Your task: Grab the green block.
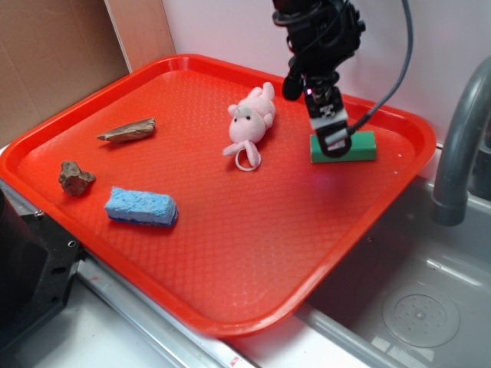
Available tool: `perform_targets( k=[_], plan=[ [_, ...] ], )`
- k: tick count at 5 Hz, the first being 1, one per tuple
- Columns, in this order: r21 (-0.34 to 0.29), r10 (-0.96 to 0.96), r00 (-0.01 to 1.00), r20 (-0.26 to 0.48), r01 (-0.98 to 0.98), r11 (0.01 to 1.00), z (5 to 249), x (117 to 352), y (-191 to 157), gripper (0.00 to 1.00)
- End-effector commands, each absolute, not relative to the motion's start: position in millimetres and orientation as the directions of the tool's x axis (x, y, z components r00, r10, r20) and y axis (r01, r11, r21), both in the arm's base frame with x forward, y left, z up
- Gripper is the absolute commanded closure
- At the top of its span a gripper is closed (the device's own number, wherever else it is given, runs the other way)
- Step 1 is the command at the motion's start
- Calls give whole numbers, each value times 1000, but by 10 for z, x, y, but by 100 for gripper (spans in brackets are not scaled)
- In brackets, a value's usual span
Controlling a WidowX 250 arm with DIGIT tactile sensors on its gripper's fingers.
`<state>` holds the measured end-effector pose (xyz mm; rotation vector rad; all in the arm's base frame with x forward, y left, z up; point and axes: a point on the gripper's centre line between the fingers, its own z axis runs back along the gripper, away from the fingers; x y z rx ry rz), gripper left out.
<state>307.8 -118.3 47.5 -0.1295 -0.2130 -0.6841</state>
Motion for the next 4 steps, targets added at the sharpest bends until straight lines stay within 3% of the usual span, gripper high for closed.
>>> perform_targets(
  k=[1, 2, 3, 4],
  plan=[
    [-33, -646, 716, 264, 677, 736, 402, 3143, -1401, 0],
    [-39, -646, 721, 251, 675, 737, 353, 3206, -1423, 0],
    [-28, -635, 733, 243, 660, 751, 358, 3200, -1432, 100],
    [-33, -609, 749, 261, 637, 770, 554, 3100, -1414, 100]
  ],
)
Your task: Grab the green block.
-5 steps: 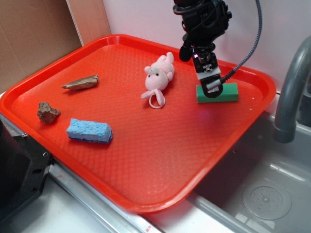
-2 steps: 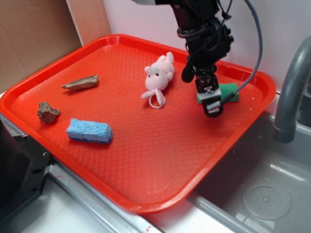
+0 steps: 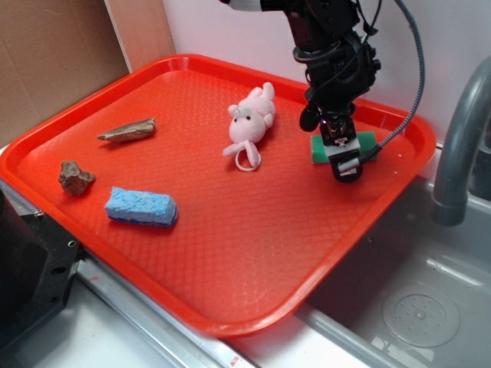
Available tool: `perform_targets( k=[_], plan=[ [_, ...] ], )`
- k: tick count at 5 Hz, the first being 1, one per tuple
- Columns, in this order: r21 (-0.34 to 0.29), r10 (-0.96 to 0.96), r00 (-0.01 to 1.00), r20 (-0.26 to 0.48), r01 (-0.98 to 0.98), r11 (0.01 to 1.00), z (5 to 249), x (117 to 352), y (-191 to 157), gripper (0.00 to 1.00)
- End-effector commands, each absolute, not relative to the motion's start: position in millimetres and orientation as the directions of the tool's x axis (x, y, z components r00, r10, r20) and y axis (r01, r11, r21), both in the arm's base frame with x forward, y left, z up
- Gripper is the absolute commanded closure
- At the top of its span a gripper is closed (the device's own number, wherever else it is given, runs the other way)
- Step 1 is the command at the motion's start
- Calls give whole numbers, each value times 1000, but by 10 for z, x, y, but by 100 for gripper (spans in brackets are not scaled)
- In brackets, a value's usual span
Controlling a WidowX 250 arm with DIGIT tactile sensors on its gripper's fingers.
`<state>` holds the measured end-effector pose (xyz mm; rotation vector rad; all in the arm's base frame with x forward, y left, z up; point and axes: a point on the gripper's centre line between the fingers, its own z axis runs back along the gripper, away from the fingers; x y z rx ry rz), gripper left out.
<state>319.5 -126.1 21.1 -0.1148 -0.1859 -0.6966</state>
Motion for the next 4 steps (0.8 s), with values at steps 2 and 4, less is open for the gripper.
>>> perform_targets(
  k=[2, 4],
  plan=[
    [-82, -336, 907, 253, 366, 927, 1448, 2479, -1191, 100],
    [-200, 25, 973, 230, 22, 979, 1977, 2082, -837, 100]
  ],
)
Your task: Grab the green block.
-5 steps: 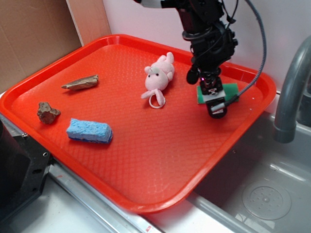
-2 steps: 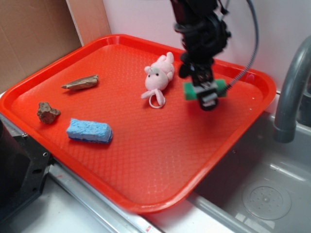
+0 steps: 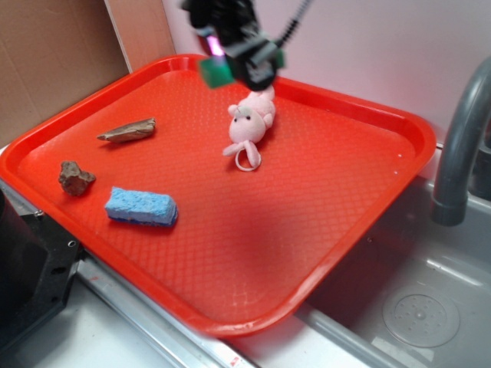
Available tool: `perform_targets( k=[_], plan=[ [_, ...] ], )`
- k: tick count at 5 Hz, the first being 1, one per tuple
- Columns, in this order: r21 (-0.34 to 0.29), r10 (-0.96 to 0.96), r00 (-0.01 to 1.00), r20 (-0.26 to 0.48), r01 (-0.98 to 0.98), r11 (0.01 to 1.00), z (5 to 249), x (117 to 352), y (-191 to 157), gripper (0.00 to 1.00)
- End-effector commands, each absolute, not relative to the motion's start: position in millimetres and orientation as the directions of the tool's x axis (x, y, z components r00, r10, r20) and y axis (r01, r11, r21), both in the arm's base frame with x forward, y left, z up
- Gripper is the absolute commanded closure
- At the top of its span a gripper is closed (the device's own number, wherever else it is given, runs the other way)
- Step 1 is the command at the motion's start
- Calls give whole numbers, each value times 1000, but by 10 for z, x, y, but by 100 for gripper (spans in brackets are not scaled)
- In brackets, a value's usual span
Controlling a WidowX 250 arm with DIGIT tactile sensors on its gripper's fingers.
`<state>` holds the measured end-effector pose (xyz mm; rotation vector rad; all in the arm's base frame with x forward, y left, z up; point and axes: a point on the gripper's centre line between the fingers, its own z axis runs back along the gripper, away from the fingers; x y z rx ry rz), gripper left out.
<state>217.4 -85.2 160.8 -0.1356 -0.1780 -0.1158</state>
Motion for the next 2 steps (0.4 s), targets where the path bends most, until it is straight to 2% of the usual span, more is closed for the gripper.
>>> perform_targets(
  k=[1, 2],
  plan=[
    [-170, 165, 964, 211, -130, 977, 2146, 2063, -631, 100],
    [-94, 284, 941, 182, -271, 958, 2230, 2162, -492, 100]
  ],
)
